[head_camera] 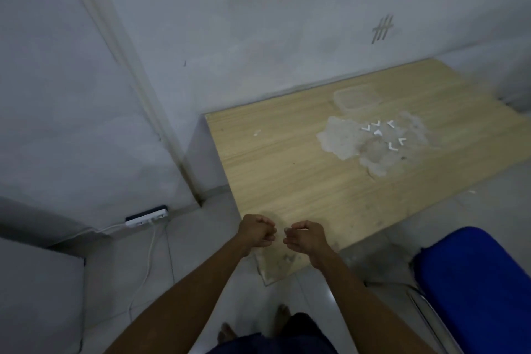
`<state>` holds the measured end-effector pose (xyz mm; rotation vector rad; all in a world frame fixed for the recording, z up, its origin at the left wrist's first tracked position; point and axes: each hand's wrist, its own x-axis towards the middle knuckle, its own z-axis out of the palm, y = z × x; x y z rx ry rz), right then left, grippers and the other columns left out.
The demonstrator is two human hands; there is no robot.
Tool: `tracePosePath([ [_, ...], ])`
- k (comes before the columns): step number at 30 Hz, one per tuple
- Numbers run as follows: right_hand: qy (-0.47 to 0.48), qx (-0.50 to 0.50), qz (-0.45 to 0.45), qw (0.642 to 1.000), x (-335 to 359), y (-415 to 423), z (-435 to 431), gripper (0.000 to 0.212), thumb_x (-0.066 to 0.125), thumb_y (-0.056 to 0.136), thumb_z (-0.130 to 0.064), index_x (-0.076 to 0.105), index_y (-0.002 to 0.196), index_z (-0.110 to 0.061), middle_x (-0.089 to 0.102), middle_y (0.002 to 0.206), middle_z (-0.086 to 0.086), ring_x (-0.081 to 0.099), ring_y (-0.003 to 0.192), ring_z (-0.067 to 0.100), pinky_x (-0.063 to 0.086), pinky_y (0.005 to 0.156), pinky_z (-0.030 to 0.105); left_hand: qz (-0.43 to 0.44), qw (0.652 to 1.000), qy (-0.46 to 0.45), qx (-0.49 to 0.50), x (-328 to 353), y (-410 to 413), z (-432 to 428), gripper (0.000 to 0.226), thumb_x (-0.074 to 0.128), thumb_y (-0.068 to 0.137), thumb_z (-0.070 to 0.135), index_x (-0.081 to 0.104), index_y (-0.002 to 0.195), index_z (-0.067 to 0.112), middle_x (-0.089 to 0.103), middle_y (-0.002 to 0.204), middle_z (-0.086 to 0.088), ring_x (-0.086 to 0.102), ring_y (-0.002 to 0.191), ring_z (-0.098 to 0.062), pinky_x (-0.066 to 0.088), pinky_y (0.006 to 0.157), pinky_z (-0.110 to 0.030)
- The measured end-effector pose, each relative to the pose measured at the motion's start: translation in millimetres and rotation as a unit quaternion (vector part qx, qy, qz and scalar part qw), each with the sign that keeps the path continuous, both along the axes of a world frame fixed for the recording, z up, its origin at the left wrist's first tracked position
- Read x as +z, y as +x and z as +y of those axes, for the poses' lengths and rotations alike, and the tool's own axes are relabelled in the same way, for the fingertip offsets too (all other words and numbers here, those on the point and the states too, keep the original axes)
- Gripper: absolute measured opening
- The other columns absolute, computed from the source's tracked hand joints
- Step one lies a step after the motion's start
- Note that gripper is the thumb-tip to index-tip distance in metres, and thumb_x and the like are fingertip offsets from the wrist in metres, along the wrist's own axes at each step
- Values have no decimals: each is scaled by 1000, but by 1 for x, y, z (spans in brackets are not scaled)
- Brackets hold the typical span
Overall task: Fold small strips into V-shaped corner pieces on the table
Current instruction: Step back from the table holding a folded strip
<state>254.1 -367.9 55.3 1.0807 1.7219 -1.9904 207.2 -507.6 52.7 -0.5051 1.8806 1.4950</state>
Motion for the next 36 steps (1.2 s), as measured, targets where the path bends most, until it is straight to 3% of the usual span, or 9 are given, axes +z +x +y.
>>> tracePosePath([
  [9,-5,-22,-27,999,-4,28,-16,21,64,84,4,47,83,-8,62,78,19,62,49,19,53,50,26,-21,1000,-9,8,-8,24,-5,10,66,79,-2,63,77,7,65,67,-12,64,56,-18,57,51,-24],
  [12,-10,-42,-35,998,-4,39,-25,19,64,84,6,49,82,-6,62,80,21,60,49,21,53,52,29,-24,999,-17,16,-12,35,-10,11,66,79,-1,64,74,8,65,67,-12,65,58,-19,60,59,-29],
  [18,-31,-78,-54,995,-1,59,-50,19,51,89,9,49,76,-5,57,76,20,57,53,24,50,53,33,-46,999,-6,9,-16,53,-29,11,62,80,-3,63,76,7,66,72,-14,66,63,-21,58,57,-28],
  [22,9,-84,-81,993,-4,72,-68,25,63,84,8,49,70,-8,57,65,15,58,43,18,51,40,23,-56,998,-14,8,-20,65,-41,10,61,81,-2,66,78,6,67,74,-15,67,69,-25,58,63,-31],
  [30,75,-130,-99,984,-18,91,-89,20,76,73,-2,58,70,-9,65,80,23,65,73,31,58,80,48,-83,996,10,40,-27,84,-51,11,59,84,-6,66,92,-1,67,84,-18,67,73,-27,58,77,-36],
  [36,63,-168,-102,979,-29,98,-96,21,76,74,1,59,69,-10,66,86,24,68,85,36,57,84,50,-92,994,17,63,-29,94,-49,17,62,81,-8,67,96,-1,66,80,-17,65,66,-23,58,76,-35],
])
